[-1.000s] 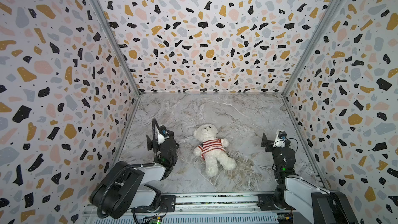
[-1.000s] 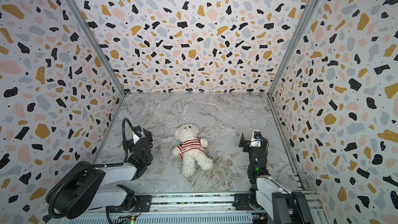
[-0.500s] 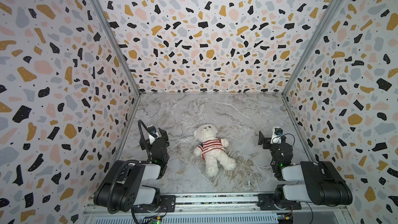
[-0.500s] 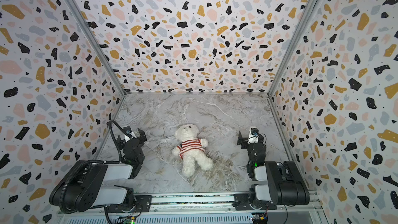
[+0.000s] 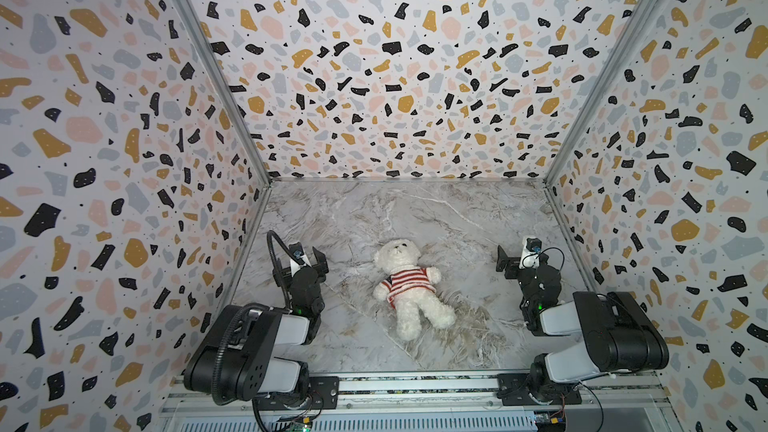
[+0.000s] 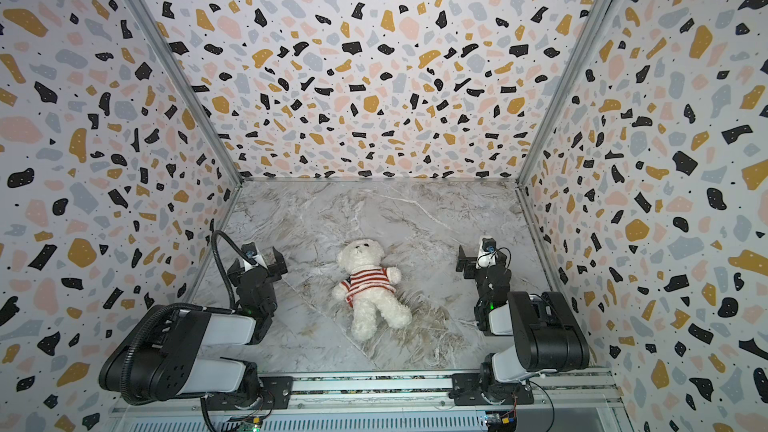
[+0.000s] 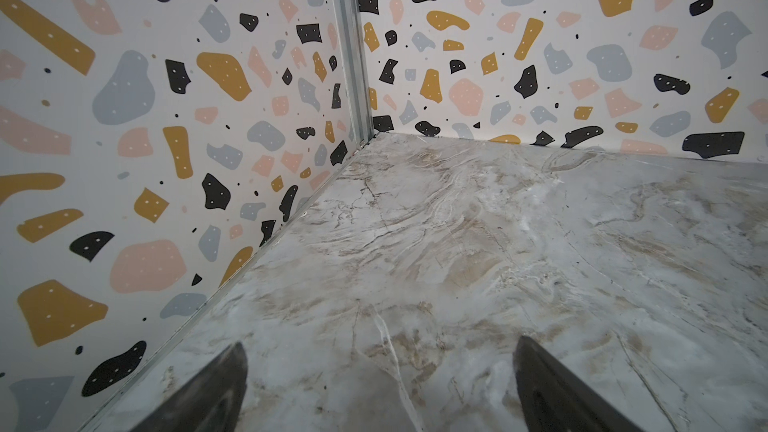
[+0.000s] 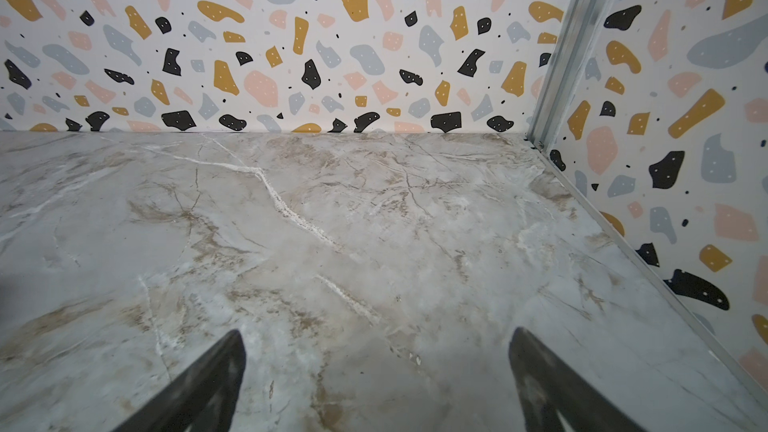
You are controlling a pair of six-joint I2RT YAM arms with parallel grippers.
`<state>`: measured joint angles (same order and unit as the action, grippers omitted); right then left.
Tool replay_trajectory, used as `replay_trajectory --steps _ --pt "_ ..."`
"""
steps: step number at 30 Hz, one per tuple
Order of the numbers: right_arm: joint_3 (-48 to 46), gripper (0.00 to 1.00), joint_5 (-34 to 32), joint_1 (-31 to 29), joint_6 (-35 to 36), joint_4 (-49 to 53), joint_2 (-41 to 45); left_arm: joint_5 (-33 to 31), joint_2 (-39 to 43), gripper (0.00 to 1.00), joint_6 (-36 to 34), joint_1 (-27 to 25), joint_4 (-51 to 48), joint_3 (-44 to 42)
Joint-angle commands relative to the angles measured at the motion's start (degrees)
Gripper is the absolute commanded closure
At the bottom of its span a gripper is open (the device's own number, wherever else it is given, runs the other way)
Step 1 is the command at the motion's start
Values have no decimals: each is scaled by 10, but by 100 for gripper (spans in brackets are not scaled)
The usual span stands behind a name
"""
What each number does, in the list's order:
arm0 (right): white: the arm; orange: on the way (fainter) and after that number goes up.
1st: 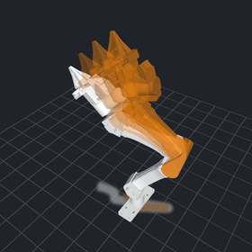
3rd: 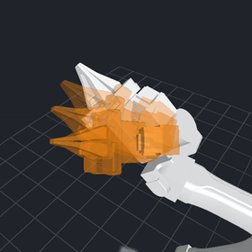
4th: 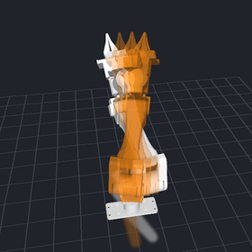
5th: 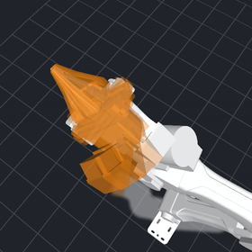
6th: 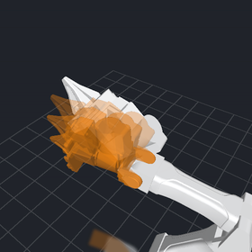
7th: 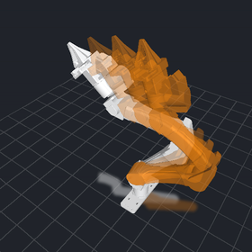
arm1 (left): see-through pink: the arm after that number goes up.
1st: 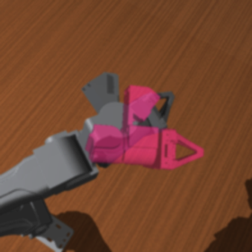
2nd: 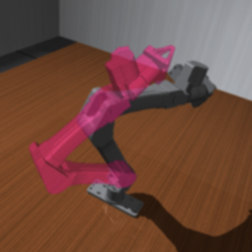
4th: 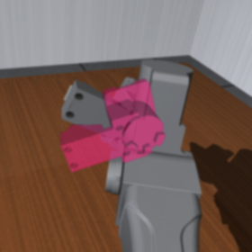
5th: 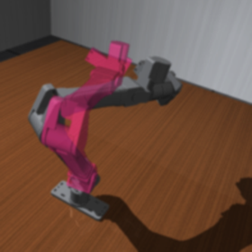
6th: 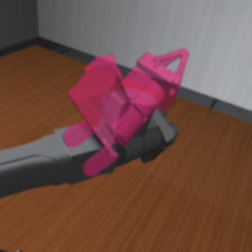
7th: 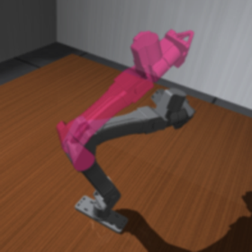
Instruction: Dress the teddy bear
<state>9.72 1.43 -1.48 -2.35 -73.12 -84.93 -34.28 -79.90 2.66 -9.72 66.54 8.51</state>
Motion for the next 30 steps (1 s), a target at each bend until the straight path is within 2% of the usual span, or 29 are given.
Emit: replay_trajectory --steps 1,14,30 --pt "18 1 -24 -10 8 21 -1 9 -3 0 8 4 30 6" --pt "25 1 -62 -34 24 26 -3 7 2 0 9 5 31 3" --pt "25 1 -62 -34 24 28 -4 8 2 0 9 5 30 3"
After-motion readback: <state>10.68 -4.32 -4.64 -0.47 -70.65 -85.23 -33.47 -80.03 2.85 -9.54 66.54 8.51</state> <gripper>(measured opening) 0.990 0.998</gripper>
